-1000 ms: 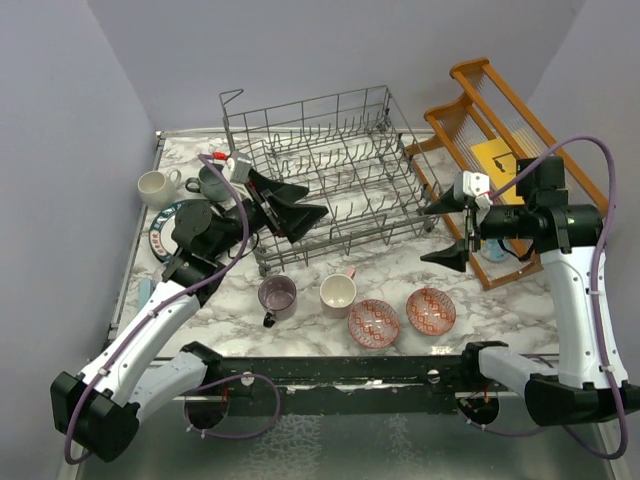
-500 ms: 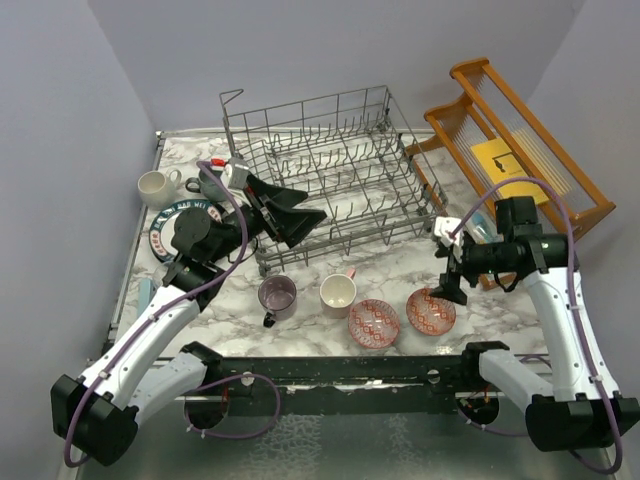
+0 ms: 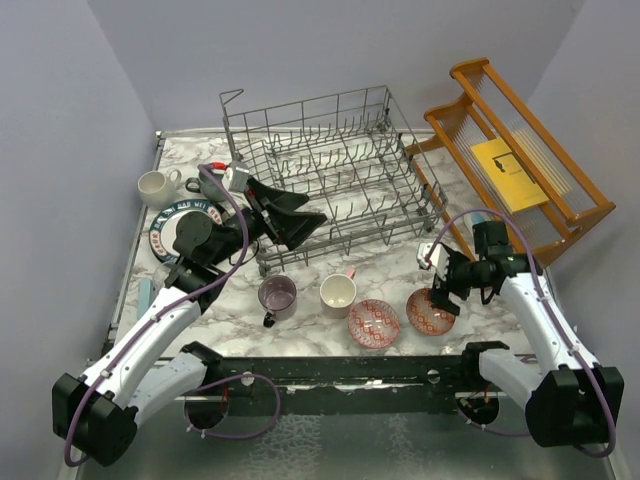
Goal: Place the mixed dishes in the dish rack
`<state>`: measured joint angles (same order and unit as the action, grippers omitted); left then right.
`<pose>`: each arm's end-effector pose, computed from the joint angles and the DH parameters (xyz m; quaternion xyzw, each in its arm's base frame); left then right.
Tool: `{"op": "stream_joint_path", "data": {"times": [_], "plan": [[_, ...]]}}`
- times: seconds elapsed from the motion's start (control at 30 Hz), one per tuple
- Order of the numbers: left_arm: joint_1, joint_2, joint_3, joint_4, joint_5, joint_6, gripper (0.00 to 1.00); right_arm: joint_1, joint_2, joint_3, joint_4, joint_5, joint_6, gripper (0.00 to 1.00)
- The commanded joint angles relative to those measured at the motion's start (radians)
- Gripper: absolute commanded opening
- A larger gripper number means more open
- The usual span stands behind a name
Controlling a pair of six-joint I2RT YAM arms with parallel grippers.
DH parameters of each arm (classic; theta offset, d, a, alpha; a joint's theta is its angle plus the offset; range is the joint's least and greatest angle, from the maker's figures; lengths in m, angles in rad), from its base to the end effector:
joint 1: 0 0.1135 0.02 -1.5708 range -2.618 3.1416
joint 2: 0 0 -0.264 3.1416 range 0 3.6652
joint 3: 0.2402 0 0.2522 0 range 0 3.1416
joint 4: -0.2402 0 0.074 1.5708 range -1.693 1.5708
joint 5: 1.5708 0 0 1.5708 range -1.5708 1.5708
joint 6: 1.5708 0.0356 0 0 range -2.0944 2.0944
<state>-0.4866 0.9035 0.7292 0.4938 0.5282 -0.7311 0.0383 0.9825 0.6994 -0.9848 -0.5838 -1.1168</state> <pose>0.1752 -0.1130 0.3704 0.1411 0.5869 -0.5729 0.5544 0.1555 0.0256 0.2233 -0.5533 0.7695 0.1699 0.2701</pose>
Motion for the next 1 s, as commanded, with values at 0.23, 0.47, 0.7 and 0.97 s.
{"op": "stream_joint_path", "data": {"times": [0.23,0.47,0.7,0.97], "plan": [[-0.007,-0.013,-0.017,0.048,-0.019,-0.002,0.98,0.002,0.094,-0.089,0.276,0.085,-0.021,0.77],[-0.007,-0.001,-0.02,0.055,-0.02,-0.002,0.98,0.002,0.12,-0.104,0.263,0.044,-0.026,0.68],[-0.007,0.009,-0.022,0.062,-0.021,-0.004,0.98,0.002,0.127,-0.125,0.258,0.03,-0.028,0.56],[-0.007,0.011,-0.028,0.065,-0.023,-0.005,0.97,0.002,0.148,-0.127,0.261,0.028,-0.024,0.24]]}}
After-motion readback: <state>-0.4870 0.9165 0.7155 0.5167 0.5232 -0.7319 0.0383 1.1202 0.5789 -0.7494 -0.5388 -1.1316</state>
